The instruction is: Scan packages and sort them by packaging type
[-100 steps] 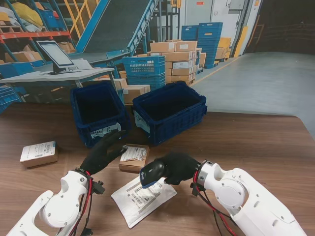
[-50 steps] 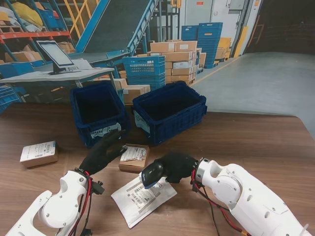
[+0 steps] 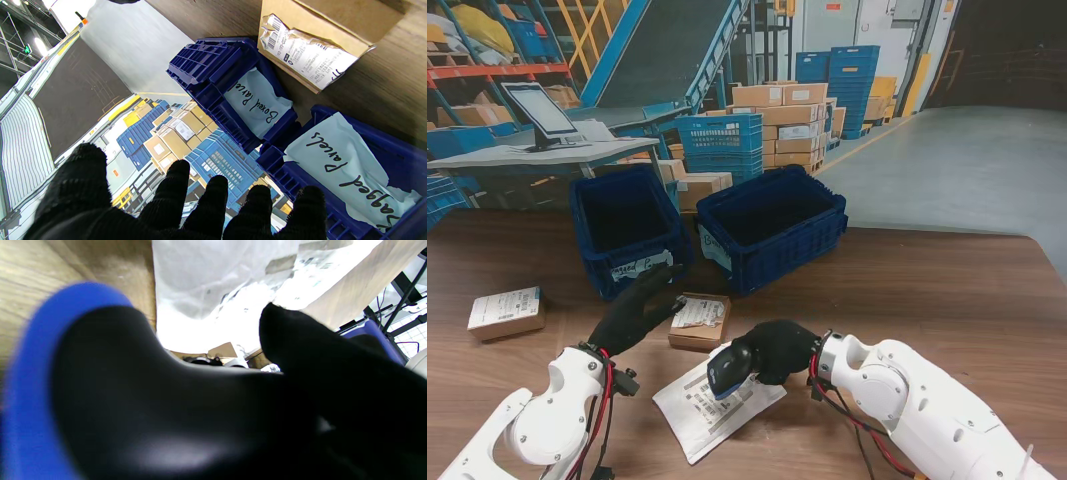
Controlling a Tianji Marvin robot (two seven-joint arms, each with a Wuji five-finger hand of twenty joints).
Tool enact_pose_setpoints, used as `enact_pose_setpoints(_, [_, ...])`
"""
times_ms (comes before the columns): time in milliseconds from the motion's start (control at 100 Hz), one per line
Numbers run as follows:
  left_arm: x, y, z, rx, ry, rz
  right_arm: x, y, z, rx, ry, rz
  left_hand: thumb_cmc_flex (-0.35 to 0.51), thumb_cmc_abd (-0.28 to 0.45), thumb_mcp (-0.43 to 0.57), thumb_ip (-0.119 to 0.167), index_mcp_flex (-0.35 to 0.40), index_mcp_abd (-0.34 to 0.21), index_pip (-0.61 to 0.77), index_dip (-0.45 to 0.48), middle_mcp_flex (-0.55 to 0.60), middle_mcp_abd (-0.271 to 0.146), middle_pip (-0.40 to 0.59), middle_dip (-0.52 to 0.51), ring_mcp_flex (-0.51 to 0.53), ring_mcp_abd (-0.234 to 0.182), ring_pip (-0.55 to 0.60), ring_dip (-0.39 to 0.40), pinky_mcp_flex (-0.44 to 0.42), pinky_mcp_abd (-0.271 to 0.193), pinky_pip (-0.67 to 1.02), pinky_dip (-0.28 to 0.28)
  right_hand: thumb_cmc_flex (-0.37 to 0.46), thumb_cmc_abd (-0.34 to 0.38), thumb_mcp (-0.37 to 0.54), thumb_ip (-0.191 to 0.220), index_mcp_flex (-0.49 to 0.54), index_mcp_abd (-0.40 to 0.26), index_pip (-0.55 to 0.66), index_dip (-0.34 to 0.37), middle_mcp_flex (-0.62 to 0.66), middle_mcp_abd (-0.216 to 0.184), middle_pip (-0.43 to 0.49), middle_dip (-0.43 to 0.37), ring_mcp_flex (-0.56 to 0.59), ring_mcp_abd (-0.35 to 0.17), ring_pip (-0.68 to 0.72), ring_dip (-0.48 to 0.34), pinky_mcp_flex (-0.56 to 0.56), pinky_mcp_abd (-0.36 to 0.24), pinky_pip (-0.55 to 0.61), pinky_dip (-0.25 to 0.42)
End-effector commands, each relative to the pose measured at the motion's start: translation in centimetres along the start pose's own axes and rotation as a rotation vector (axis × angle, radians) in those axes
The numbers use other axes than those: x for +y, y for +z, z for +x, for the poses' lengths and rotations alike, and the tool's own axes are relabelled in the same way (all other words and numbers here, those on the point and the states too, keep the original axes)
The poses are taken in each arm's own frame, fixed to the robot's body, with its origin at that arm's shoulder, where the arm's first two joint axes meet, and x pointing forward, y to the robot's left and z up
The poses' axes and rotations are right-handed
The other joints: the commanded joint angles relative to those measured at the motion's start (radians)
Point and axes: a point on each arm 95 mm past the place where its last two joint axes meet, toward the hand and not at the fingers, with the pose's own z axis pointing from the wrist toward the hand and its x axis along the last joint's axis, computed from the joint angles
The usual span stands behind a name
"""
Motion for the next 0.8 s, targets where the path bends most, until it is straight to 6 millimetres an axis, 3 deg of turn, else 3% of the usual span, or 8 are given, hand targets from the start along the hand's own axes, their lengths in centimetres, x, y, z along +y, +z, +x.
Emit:
enact_pose_setpoints(0, [0.2, 0.0, 0.3, 0.004, -0.005, -0.014, -0.5, 0.5, 0.7, 0.023, 0.008, 0.009, -0.004, 0.003, -0.029, 0.027, 0.004, -0.003, -0.001, 0.011, -0.007, 0.005, -0.010, 0.004, -0.010, 0.017, 0.005, 0.004, -0.009, 0.004, 0.015, 0.000, 0.081, 0.049, 0.043, 0.003, 0.049, -0.102, 0.079, 0.049, -0.019, -0.028, 0.010, 0.012, 0.007, -0.071, 0.046, 0.036, -0.001, -0.003, -0.001, 0.017])
enact_pose_setpoints(790, [0.1, 0.0, 0.3, -0.004, 0.000, -0.009, -3.5, 1.9, 0.5, 0.086, 0.048, 0.036, -0.005, 0.003, -0.029, 0.027, 0.004, -0.003, -0.001, 0.011, -0.007, 0.006, -0.011, 0.004, -0.010, 0.016, 0.005, 0.004, -0.009, 0.004, 0.015, -0.001, 0.083, 0.058, 0.033, 0.001, 0.044, -0.105, 0.079, 0.050, -0.024, -0.028, 0.009, 0.011, 0.001, -0.069, 0.043, 0.036, -0.008, -0.001, -0.006, 0.017])
